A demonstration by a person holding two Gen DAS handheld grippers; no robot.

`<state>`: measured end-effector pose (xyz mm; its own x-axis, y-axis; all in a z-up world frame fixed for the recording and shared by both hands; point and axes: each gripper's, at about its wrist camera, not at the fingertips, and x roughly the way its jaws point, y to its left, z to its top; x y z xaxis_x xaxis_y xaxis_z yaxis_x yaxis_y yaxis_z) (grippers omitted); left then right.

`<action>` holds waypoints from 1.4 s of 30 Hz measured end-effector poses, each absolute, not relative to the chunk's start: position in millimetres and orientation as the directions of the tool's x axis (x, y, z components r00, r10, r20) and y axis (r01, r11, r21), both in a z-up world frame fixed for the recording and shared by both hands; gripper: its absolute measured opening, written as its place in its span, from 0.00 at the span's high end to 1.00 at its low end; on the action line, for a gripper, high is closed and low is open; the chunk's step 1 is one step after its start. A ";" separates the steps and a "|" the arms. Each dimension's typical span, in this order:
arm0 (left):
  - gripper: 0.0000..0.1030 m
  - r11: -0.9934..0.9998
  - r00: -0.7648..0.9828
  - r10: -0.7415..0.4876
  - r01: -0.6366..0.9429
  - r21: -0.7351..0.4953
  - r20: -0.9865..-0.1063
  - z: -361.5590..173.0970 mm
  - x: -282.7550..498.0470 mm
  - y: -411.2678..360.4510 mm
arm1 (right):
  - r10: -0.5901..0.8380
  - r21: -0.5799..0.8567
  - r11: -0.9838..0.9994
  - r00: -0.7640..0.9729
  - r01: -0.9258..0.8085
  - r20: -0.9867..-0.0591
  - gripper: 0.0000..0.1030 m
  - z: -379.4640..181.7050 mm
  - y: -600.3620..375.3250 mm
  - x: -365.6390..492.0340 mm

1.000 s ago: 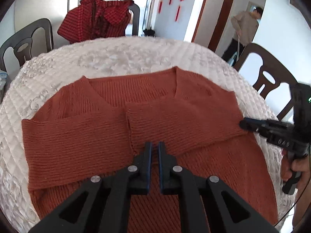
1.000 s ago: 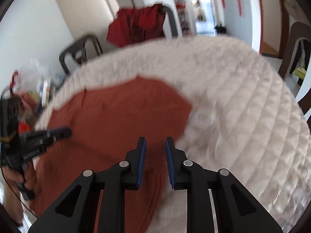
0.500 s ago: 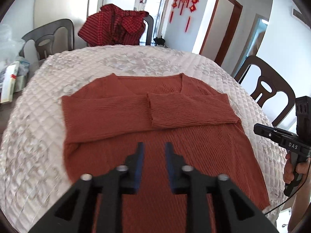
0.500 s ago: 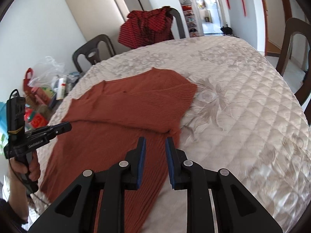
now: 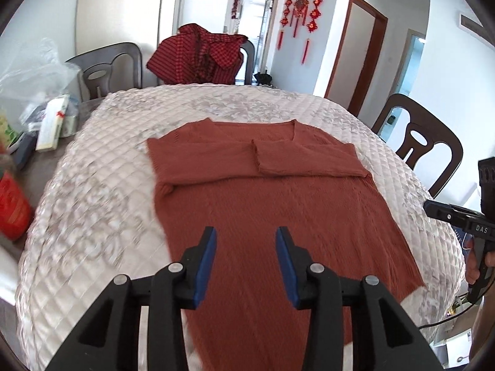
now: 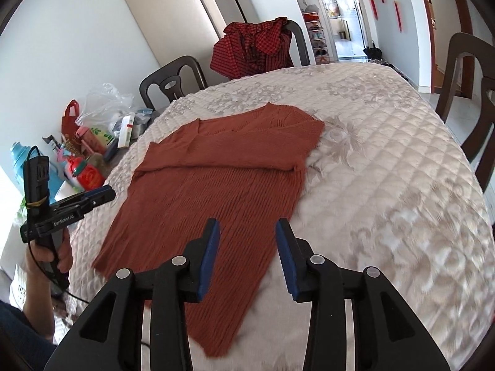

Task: Fold small clothes
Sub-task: 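Grasp the sweater hem with the left tool while the right tool grasps it too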

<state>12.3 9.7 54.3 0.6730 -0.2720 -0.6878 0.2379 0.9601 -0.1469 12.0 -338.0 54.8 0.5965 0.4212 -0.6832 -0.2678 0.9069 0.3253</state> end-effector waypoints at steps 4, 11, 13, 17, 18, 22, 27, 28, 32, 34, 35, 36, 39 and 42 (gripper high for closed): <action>0.57 0.966 0.664 -0.257 0.204 -0.161 -0.702 44.3 -6.0 21.9 | 0.415 0.329 0.910 0.575 -0.254 -0.705 0.62 43.6 -339.7 -8.5; 0.57 0.963 0.588 -0.266 0.131 -0.234 -0.764 8.4 -23.3 41.7 | 0.461 0.429 0.883 0.514 -0.189 -0.724 0.62 8.4 -343.6 -26.0; 0.57 0.959 0.574 -0.281 0.127 -0.255 -0.770 3.1 -28.0 44.3 | 0.477 0.450 0.874 0.495 -0.183 -0.726 0.62 1.7 -341.6 -29.5; 0.57 0.947 0.568 -0.314 0.123 -0.298 -0.761 0.3 -36.8 43.6 | 0.515 0.485 0.852 0.480 -0.197 -0.711 0.62 -0.5 -336.6 -32.9; 0.57 0.945 0.569 -0.318 0.123 -0.304 -0.758 0.3 -38.7 42.7 | 0.523 0.494 0.847 0.476 -0.197 -0.707 0.62 -1.1 -335.3 -32.9; 0.57 0.944 0.577 -0.320 0.130 -0.302 -0.752 -0.4 -47.6 38.5 | 0.549 0.516 0.831 0.462 -0.210 -0.697 0.61 -1.4 -327.9 -33.4; 0.57 0.939 0.595 -0.332 0.134 -0.317 -0.732 -1.5 -42.5 35.0 | 0.615 0.582 0.782 0.435 -0.224 -0.658 0.61 -8.1 -318.0 -27.9; 0.57 0.937 0.595 -0.336 0.131 -0.325 -0.730 -1.6 -40.7 34.9 | 0.622 0.592 0.774 0.440 -0.224 -0.648 0.61 -8.6 -317.0 -25.5; 0.60 0.922 0.588 -0.363 0.117 -0.368 -0.723 -2.1 -40.7 41.0 | 0.651 0.641 0.742 0.441 -0.197 -0.618 0.61 -12.4 -319.8 -21.0; 0.61 0.907 0.580 -0.389 0.106 -0.407 -0.716 -3.3 -44.3 46.3 | 0.650 0.638 0.743 0.446 -0.203 -0.616 0.64 -12.7 -320.8 -24.0; 0.61 0.897 0.578 -0.403 0.099 -0.430 -0.710 -4.2 -46.1 49.1 | 0.653 0.641 0.740 0.446 -0.202 -0.612 0.64 -13.1 -322.5 -25.3; 0.61 0.889 0.577 -0.415 0.092 -0.449 -0.703 -4.9 -47.5 51.1 | 0.656 0.647 0.736 0.447 -0.198 -0.609 0.66 -13.8 -324.3 -26.3; 0.61 0.869 0.572 -0.441 0.078 -0.490 -0.692 -6.9 -46.3 53.4 | 0.655 0.656 0.733 0.448 -0.181 -0.608 0.76 -16.7 -326.6 -23.1; 0.61 0.857 0.567 -0.457 0.075 -0.509 -0.685 -7.3 -42.1 53.6 | 0.663 0.668 0.724 0.441 -0.172 -0.605 0.88 -19.3 -329.4 -20.6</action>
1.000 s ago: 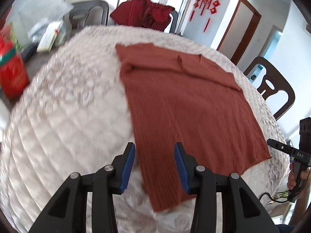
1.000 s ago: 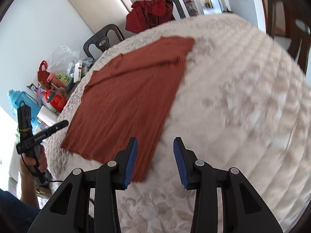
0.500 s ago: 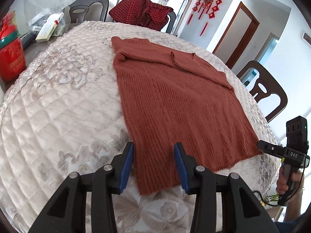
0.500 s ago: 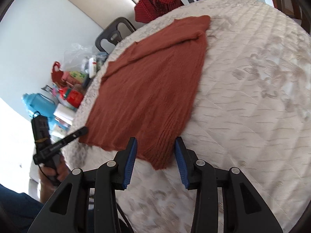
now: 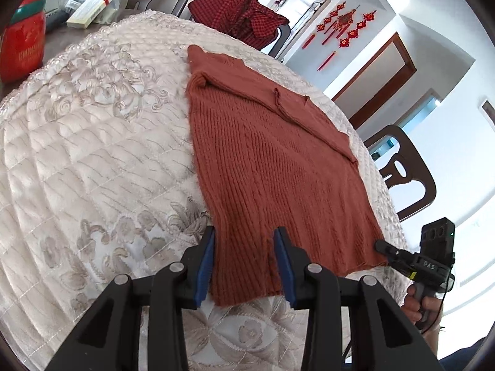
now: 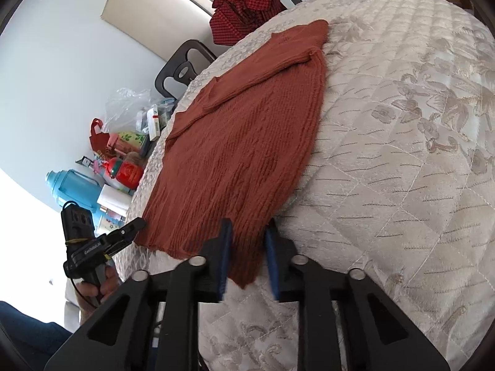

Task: Fold small clothes
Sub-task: 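Grasp the sweater hem with the left tool while the right tool grasps it too, then lift the hem with both tools and fold it toward the collar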

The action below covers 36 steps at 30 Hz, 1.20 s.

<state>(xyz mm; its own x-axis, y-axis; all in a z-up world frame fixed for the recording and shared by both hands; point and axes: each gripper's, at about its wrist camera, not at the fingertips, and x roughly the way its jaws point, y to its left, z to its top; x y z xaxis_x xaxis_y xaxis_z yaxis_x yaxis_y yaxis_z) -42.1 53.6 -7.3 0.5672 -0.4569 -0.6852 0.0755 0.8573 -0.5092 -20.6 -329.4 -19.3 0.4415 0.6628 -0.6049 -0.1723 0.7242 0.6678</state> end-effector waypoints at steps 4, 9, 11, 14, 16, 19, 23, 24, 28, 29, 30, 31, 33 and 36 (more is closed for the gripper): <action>0.70 0.844 0.567 -0.469 0.063 -0.532 -0.677 -9.0 -37.0 58.7 | 0.672 0.684 0.711 0.446 -0.164 -0.591 0.90 -20.2 -333.5 -22.8; 0.91 0.818 0.557 -0.494 0.038 -0.574 -0.668 -18.5 -31.8 67.0 | 0.669 0.693 0.704 0.477 -0.157 -0.571 0.92 -19.4 -340.2 -29.5; 0.92 0.828 0.561 -0.487 0.054 -0.558 -0.669 -17.6 -31.7 62.7 | 0.674 0.699 0.697 0.484 -0.163 -0.558 0.92 -18.8 -341.0 -29.9; 0.93 0.821 0.569 -0.508 0.095 -0.562 -0.646 -9.3 -36.1 57.4 | 0.688 0.713 0.680 0.484 -0.171 -0.540 0.92 -16.2 -342.1 -30.2; 0.93 0.819 0.591 -0.516 0.128 -0.559 -0.620 1.3 -42.9 57.1 | 0.693 0.711 0.676 0.495 -0.193 -0.524 0.93 -8.8 -346.1 -35.3; 0.93 0.806 0.621 -0.534 0.170 -0.566 -0.574 18.6 -53.2 60.3 | 0.702 0.715 0.662 0.519 -0.225 -0.487 0.93 6.6 -354.1 -45.4; 0.93 0.777 0.632 -0.577 0.230 -0.586 -0.517 39.3 -63.5 61.6 | 0.713 0.718 0.646 0.542 -0.260 -0.445 0.93 24.6 -363.4 -57.0; 0.93 0.771 0.632 -0.584 0.236 -0.591 -0.510 43.5 -64.3 61.2 | 0.713 0.717 0.645 0.546 -0.265 -0.440 0.93 28.5 -364.2 -59.8; 0.93 0.761 0.637 -0.595 0.253 -0.597 -0.489 53.4 -77.6 65.5 | 0.726 0.732 0.621 0.558 -0.280 -0.402 0.93 41.2 -371.2 -75.3; 0.93 0.756 0.638 -0.600 0.254 -0.604 -0.483 53.7 -79.1 66.9 | 0.730 0.736 0.615 0.559 -0.284 -0.394 0.93 42.3 -370.8 -78.1; 0.93 0.752 0.639 -0.602 0.253 -0.608 -0.479 52.9 -78.5 67.7 | 0.734 0.739 0.609 0.557 -0.288 -0.388 0.93 42.8 -371.3 -79.4; 0.93 0.750 0.642 -0.603 0.253 -0.611 -0.474 51.6 -76.3 68.6 | 0.734 0.739 0.609 0.558 -0.289 -0.387 0.93 42.9 -370.4 -77.9; 0.93 0.744 0.645 -0.603 0.242 -0.623 -0.469 48.5 -66.1 68.7 | 0.733 0.744 0.606 0.562 -0.282 -0.383 0.93 40.1 -371.2 -69.6; 0.93 0.734 0.663 -0.604 0.245 -0.633 -0.443 52.1 -47.9 69.8 | 0.738 0.756 0.588 0.574 -0.288 -0.355 0.93 42.8 -374.9 -51.1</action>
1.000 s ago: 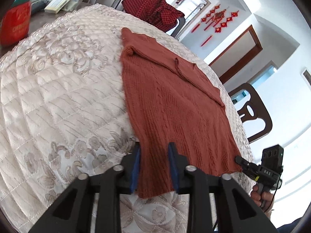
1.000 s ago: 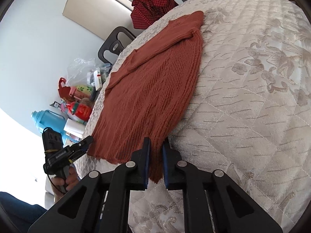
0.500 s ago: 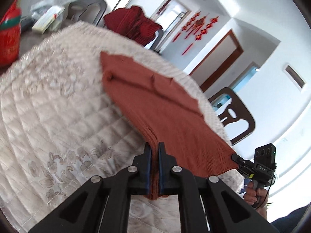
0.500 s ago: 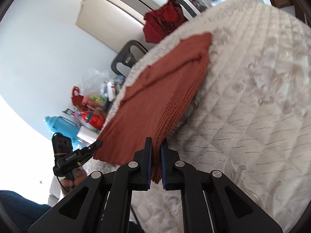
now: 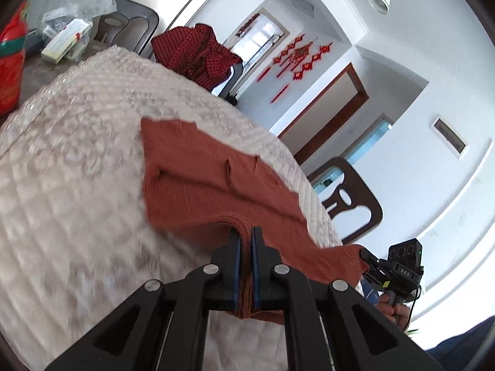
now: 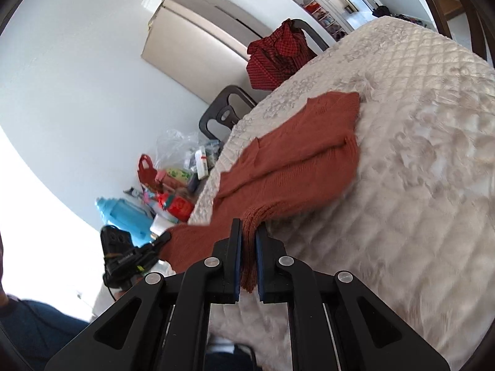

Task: Fold small clothes
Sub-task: 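Lift the hem with both tools and fold it toward the collar, then lower the held hem onto the collar with both tools and open them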

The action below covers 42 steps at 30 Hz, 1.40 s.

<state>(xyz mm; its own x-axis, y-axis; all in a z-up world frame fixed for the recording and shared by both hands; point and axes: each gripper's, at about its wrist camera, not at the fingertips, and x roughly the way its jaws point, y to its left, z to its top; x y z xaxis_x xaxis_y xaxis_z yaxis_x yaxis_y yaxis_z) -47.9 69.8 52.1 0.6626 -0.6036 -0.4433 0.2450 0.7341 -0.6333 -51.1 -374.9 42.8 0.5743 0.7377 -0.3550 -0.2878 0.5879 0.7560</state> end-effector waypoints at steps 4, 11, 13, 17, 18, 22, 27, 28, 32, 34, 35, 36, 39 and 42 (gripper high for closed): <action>0.93 0.731 0.688 -0.600 0.264 -0.630 -0.408 63.5 -15.1 72.5 | 0.732 0.742 0.592 0.595 -0.315 -0.332 0.93 57.7 -373.6 -15.9; 0.93 0.709 0.700 -0.586 0.198 -0.677 -0.409 56.9 61.6 84.9 | 0.718 0.750 0.592 0.616 -0.295 -0.325 0.93 63.8 -370.5 58.8; 0.93 0.700 0.693 -0.586 0.173 -0.693 -0.419 49.9 80.5 87.7 | 0.711 0.758 0.594 0.616 -0.269 -0.339 0.93 58.0 -370.0 82.8; 0.93 0.697 0.668 -0.583 0.119 -0.707 -0.462 31.9 115.5 86.1 | 0.699 0.779 0.596 0.603 -0.195 -0.385 0.93 35.4 -366.6 124.6; 0.93 0.702 0.662 -0.576 0.100 -0.706 -0.479 27.0 122.3 85.6 | 0.699 0.787 0.592 0.595 -0.171 -0.397 0.93 28.9 -366.0 132.0; 0.93 0.685 0.641 -0.575 0.037 -0.728 -0.509 10.1 139.6 89.7 | 0.701 0.812 0.573 0.579 -0.109 -0.417 0.93 10.2 -365.0 151.2; 0.93 0.670 0.635 -0.576 0.004 -0.743 -0.515 1.2 153.9 93.0 | 0.698 0.841 0.539 0.581 -0.042 -0.419 0.93 -1.5 -372.3 167.7; 0.93 0.667 0.630 -0.577 -0.003 -0.745 -0.520 -0.6 157.3 92.3 | 0.700 0.846 0.532 0.576 -0.027 -0.422 0.93 -4.4 -373.5 172.0; 0.92 0.662 0.617 -0.577 -0.030 -0.749 -0.535 -4.6 169.9 91.5 | 0.692 0.844 0.536 0.564 0.017 -0.451 0.90 -11.6 -374.8 186.3; 0.92 0.648 0.619 -0.581 -0.040 -0.760 -0.528 -4.2 173.4 93.3 | 0.691 0.845 0.534 0.568 0.014 -0.447 0.86 -10.1 -375.2 190.4; 0.91 0.638 0.620 -0.588 -0.040 -0.769 -0.519 -3.7 175.3 94.4 | 0.686 0.843 0.538 0.576 0.008 -0.444 0.84 -8.0 -375.5 191.0; 0.91 0.628 0.622 -0.593 -0.038 -0.777 -0.511 -3.0 176.9 95.4 | 0.684 0.842 0.540 0.585 -0.002 -0.437 0.82 -5.5 -375.7 191.9; 0.89 0.620 0.644 -0.583 -0.040 -0.783 -0.495 0.8 179.2 99.7 | 0.681 0.848 0.529 0.607 -0.021 -0.409 0.81 0.5 -379.0 196.1; 0.75 0.615 0.687 -0.545 -0.061 -0.786 -0.480 4.5 178.6 109.6 | 0.663 0.842 0.539 0.628 -0.024 -0.407 0.80 5.3 -382.4 196.6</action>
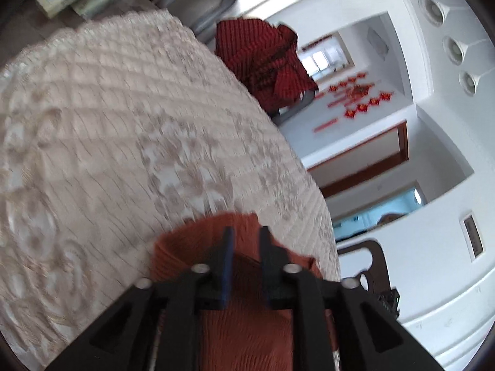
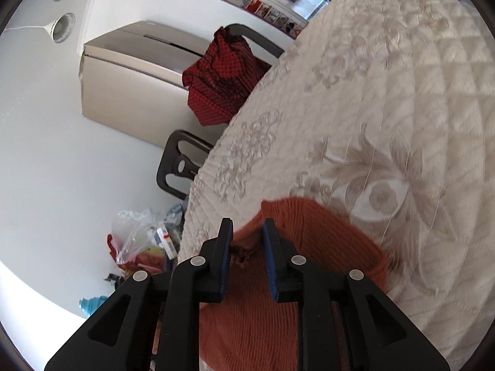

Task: Fold small clothes
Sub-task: 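Lower the held hem onto the collar with both tools and open them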

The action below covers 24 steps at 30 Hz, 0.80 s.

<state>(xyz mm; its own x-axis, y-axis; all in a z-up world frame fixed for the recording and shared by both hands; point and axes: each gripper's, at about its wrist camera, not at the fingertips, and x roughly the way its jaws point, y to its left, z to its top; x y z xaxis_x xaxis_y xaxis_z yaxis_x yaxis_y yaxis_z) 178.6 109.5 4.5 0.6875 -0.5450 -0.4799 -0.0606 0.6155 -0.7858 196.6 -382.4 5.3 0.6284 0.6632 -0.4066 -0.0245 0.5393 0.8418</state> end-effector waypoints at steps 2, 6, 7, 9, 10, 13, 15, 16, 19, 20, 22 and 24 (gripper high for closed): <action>0.74 0.626 0.708 -0.512 -0.078 -0.776 -0.485 7.8 176.3 116.3 | 0.655 0.835 0.548 0.645 -0.045 -0.395 0.80 10.2 -385.3 194.7; 0.74 0.688 0.723 -0.484 -0.034 -0.725 -0.493 22.5 163.6 111.4 | 0.626 0.800 0.596 0.664 -0.069 -0.409 0.80 21.2 -388.2 186.5; 0.74 0.710 0.719 -0.482 -0.014 -0.704 -0.501 26.0 159.8 106.5 | 0.625 0.789 0.609 0.660 -0.077 -0.418 0.80 23.2 -385.6 184.8; 0.74 0.752 0.703 -0.487 0.036 -0.658 -0.518 32.1 152.5 91.9 | 0.620 0.748 0.654 0.643 -0.109 -0.449 0.80 27.8 -376.0 180.3; 0.74 0.772 0.692 -0.489 0.059 -0.633 -0.531 33.4 147.9 85.2 | 0.610 0.717 0.686 0.634 -0.123 -0.476 0.80 29.8 -369.2 176.4; 0.74 0.815 0.647 -0.506 0.143 -0.561 -0.571 34.0 136.3 58.2 | 0.596 0.631 0.755 0.588 -0.179 -0.546 0.80 32.7 -349.0 163.8; 0.74 0.861 0.637 -0.469 0.177 -0.477 -0.611 32.1 134.5 41.4 | 0.569 0.562 0.799 0.571 -0.213 -0.592 0.80 33.5 -335.8 156.8; 0.74 0.881 0.641 -0.442 0.180 -0.438 -0.627 31.7 137.4 35.9 | 0.544 0.524 0.822 0.574 -0.222 -0.612 0.80 33.2 -330.9 155.4; 0.69 0.933 0.657 -0.340 0.143 -0.331 -0.673 31.1 156.9 32.0 | 0.495 0.477 0.855 0.596 -0.205 -0.632 0.80 32.2 -328.7 163.4; 0.67 0.948 0.654 -0.298 0.118 -0.295 -0.696 29.3 168.1 32.5 | 0.484 0.473 0.859 0.608 -0.195 -0.629 0.80 32.4 -329.4 167.6; 0.67 0.956 0.621 -0.264 0.069 -0.284 -0.738 22.6 190.9 37.2 | 0.448 0.446 0.878 0.620 -0.172 -0.644 0.80 32.0 -329.7 181.7; 0.67 0.951 0.583 -0.273 0.042 -0.307 -0.765 16.7 204.7 42.0 | 0.403 0.399 0.905 0.595 -0.147 -0.696 0.80 27.4 -326.4 199.2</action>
<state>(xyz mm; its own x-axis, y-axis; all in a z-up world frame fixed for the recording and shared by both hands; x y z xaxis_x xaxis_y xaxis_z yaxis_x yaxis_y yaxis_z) 204.7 42.0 16.7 0.5834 -0.2732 -0.7649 0.0421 0.9506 -0.3075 199.2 -326.4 27.4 0.5947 0.4028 -0.6958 -0.1468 0.9053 0.3986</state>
